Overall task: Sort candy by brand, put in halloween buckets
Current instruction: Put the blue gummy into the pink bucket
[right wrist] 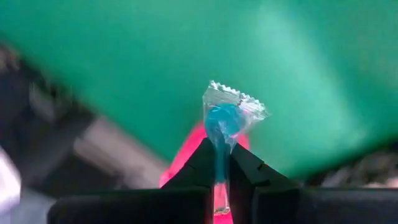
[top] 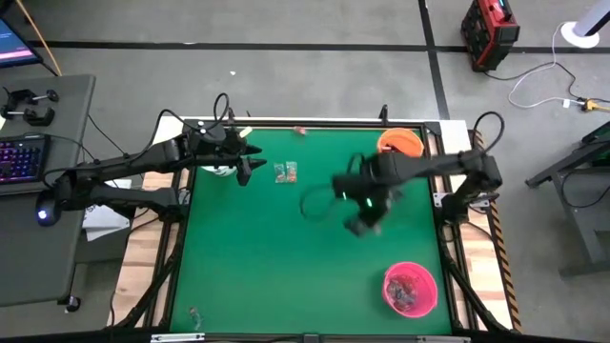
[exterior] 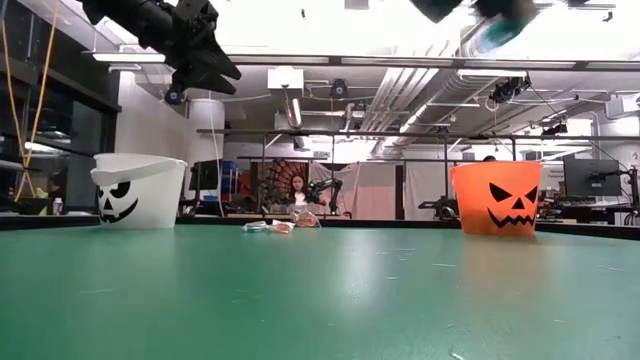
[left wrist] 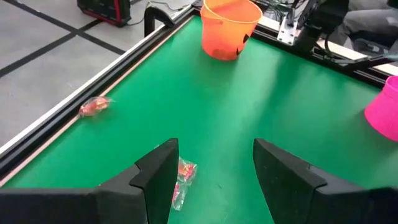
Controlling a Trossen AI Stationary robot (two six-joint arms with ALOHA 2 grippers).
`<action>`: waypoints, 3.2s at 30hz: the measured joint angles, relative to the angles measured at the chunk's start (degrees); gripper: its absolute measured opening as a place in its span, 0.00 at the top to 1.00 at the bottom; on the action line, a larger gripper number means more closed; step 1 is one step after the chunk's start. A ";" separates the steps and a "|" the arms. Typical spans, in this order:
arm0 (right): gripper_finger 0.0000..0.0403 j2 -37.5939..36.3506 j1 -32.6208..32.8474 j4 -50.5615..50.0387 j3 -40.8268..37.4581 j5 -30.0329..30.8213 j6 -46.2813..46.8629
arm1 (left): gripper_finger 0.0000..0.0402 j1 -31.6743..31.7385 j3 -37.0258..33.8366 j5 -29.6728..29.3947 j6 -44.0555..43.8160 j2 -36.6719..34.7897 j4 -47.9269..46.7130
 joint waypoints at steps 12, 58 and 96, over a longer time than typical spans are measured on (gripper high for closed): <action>0.98 0.20 23.77 3.85 -0.50 -22.62 24.49 | 0.51 1.44 0.00 0.02 0.79 0.00 0.22; 0.35 -13.41 22.23 0.49 -13.06 27.27 16.21 | 0.51 -60.59 -0.02 16.76 -53.33 17.43 -8.21; 0.34 -13.33 22.45 6.68 -13.08 34.13 19.21 | 0.79 -75.91 0.84 -9.98 -38.22 37.06 -9.16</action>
